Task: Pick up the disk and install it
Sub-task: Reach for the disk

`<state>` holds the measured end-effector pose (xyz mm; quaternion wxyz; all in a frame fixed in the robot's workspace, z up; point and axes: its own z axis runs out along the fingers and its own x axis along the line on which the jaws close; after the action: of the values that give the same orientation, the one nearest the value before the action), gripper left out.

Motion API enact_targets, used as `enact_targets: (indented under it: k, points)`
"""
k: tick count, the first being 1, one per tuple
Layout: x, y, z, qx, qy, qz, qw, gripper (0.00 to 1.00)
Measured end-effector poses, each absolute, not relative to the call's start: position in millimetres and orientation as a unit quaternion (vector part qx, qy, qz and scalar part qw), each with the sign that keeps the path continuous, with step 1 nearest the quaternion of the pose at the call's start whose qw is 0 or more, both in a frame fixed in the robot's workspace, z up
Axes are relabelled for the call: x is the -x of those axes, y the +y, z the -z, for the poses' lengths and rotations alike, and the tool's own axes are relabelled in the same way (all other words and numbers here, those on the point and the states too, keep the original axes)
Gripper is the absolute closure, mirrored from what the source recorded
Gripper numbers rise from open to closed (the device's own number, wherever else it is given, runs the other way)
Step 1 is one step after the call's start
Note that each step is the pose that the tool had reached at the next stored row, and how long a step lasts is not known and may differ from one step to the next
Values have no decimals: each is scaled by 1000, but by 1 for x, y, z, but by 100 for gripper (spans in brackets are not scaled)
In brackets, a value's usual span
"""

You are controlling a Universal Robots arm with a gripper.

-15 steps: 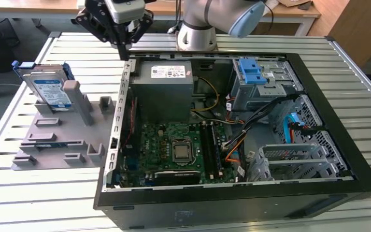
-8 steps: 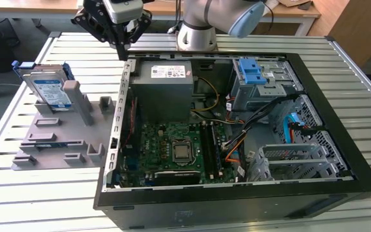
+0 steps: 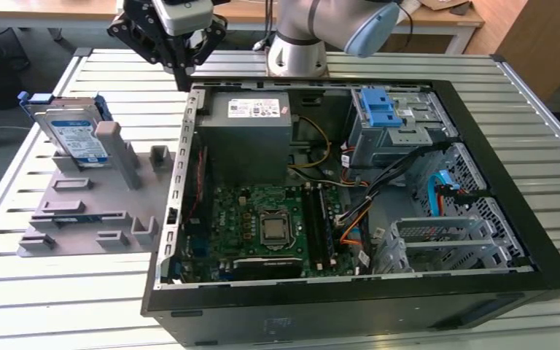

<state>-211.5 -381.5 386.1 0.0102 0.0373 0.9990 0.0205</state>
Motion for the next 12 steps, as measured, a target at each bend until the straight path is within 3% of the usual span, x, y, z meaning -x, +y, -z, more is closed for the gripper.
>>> enact_targets:
  k: [12]
  points:
    - [215, -381, -386, -37, 999, -21, 10, 89]
